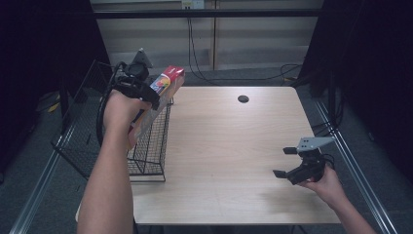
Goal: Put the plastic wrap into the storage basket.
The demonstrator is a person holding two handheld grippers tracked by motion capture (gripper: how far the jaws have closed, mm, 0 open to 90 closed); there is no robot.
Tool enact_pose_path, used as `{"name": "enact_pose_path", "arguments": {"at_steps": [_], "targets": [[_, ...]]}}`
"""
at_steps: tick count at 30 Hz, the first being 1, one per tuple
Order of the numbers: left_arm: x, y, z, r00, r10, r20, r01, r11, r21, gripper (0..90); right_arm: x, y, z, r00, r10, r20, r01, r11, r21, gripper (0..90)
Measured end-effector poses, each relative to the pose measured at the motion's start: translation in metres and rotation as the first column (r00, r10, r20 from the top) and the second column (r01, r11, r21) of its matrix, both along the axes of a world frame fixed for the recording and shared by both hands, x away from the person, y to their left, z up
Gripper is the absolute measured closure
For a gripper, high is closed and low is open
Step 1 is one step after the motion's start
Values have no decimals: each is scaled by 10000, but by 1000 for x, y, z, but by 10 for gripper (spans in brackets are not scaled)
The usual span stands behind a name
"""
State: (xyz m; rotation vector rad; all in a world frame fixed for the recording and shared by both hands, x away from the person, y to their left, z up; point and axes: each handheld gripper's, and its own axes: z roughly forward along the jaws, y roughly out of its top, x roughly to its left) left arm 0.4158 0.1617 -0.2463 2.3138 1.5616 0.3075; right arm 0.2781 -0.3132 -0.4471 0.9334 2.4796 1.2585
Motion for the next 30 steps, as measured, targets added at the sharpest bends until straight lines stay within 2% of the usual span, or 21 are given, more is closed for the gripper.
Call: {"name": "enact_pose_path", "arguments": {"at_steps": [8,15,20,25,27,30], "targets": [[-4,17,6,9992,355,182,-356,9994,49,445,0,1,0,10000,-51,-6,51,10000,-41,15],[-8,30,10,9979,641,135,-640,9979,-92,445,0,1,1,10000,39,-23,-39,10000,-15,15],[-9,36,13,9962,851,203,-851,9964,-5,445,-1,1,1,10000,47,-29,-47,10000,-16,15],[-11,47,15,9917,1257,255,-1254,9920,-142,445,-1,1,1,10000,47,-8,-47,10000,-13,16],[-13,53,15,9872,1569,298,-1568,9876,-37,444,-1,1,1,10000,34,-4,-34,10000,-33,15],[-14,60,15,9834,1779,362,-1781,9840,34,444,-1,1,1,10000,19,7,-19,10000,-4,16]]}}
